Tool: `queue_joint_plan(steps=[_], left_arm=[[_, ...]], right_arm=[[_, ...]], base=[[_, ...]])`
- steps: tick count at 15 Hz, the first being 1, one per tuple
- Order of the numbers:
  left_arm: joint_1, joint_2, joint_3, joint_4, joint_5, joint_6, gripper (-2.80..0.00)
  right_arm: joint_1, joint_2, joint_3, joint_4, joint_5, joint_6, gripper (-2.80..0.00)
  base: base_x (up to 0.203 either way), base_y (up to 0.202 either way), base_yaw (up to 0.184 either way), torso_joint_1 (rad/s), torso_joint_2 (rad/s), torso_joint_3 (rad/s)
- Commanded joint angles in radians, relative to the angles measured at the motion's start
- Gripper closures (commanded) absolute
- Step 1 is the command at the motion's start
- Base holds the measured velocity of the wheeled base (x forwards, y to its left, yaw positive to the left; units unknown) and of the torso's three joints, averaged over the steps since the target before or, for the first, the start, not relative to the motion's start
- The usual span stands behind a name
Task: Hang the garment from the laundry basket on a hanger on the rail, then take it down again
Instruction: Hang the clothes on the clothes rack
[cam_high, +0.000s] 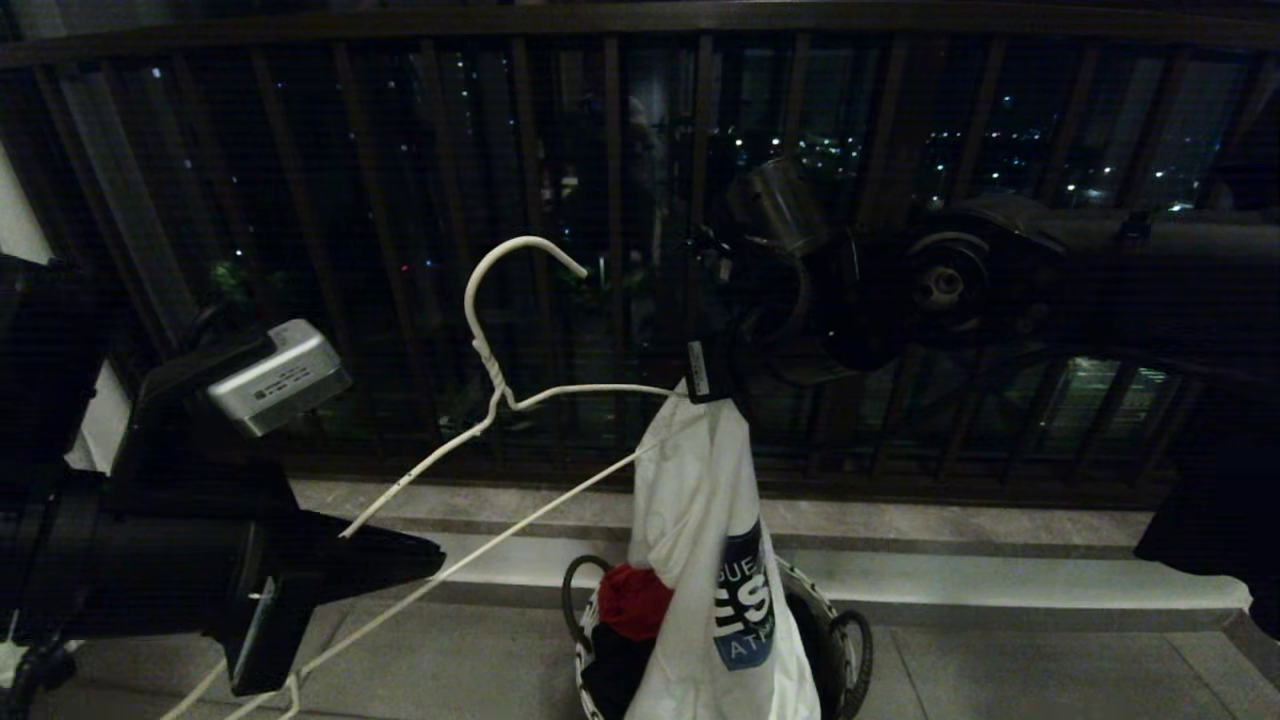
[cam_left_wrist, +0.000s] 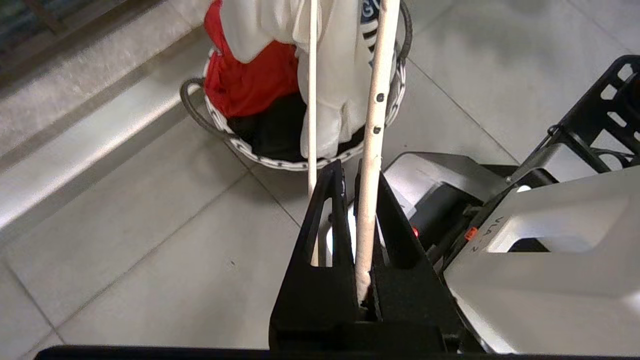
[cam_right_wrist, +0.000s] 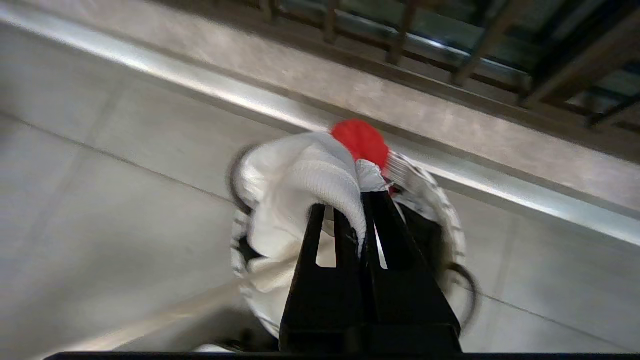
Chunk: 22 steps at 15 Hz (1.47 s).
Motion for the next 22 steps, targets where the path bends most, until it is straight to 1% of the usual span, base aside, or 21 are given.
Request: queue_joint_plan(steps=[1,3,5,6,8,11,14,16,18,19,20,21,22], left_arm=[[-0.004,0.031,-0.001,-0.001,-0.001,-0.008,0.00],[-0.019,0.046,-0.012,-0.015,-0.001,-0.069,0.00],[-0.023,0.068,-0.014,-0.043,0.001,-0.101,0.00],[-0.023,0.071,-0.020,-0.046,0.000,-0.121,0.00],[-0.025,0.080,-0.050,-0.046,-0.002,-0.190,0.00],[-0.033,0.108,-0.082,-0.045,-0.006,-0.257,0.00],[-0.067,0.097,-0.090,-0.030,-0.001,-0.271,0.00],[-0.072,0.101,-0.111,0.006,-0.005,-0.275,0.00],[-0.082,0.133,-0.125,0.005,-0.004,-0.324,0.00],[-0.087,0.158,-0.141,0.004,0.012,-0.351,0.00],[-0.090,0.165,-0.151,0.003,0.074,-0.361,0.00],[-0.104,0.170,-0.159,0.003,0.162,-0.366,0.00],[-0.120,0.173,-0.167,0.002,0.226,-0.380,0.00]], right_arm=[[0.022,-0.002,0.000,-0.025,-0.002,0.028,0.00],[0.038,-0.008,-0.002,-0.040,0.000,0.046,0.00],[0.046,-0.010,0.000,-0.056,-0.002,0.055,0.00],[0.046,-0.010,0.000,-0.056,-0.002,0.055,0.00],[0.044,-0.008,0.000,-0.054,-0.002,0.064,0.00],[0.044,-0.008,0.000,-0.058,-0.003,0.075,0.00],[0.023,0.002,0.000,-0.091,-0.006,0.073,0.00],[0.018,0.010,0.000,-0.094,-0.006,0.075,0.00],[0.019,0.007,0.000,-0.096,-0.003,0.079,0.00],[0.018,0.006,0.000,-0.102,-0.004,0.079,0.00],[0.018,0.006,0.000,-0.115,-0.006,0.083,0.00],[0.016,0.006,0.000,-0.126,-0.008,0.094,0.00],[0.011,0.007,0.000,-0.126,-0.009,0.096,0.00]], base=[[0.000,0.000,0.000,0.000,0.00,0.000],[0.000,0.000,0.000,0.000,0.00,0.000],[0.000,0.000,0.000,0.000,0.00,0.000],[0.000,0.000,0.000,0.000,0.00,0.000],[0.000,0.000,0.000,0.000,0.00,0.000],[0.000,0.000,0.000,0.000,0.00,0.000],[0.000,0.000,0.000,0.000,0.00,0.000],[0.000,0.000,0.000,0.000,0.00,0.000],[0.000,0.000,0.000,0.000,0.00,0.000],[0.000,0.000,0.000,0.000,0.00,0.000],[0.000,0.000,0.000,0.000,0.00,0.000],[0.000,0.000,0.000,0.000,0.00,0.000],[0.000,0.000,0.000,0.000,0.00,0.000]])
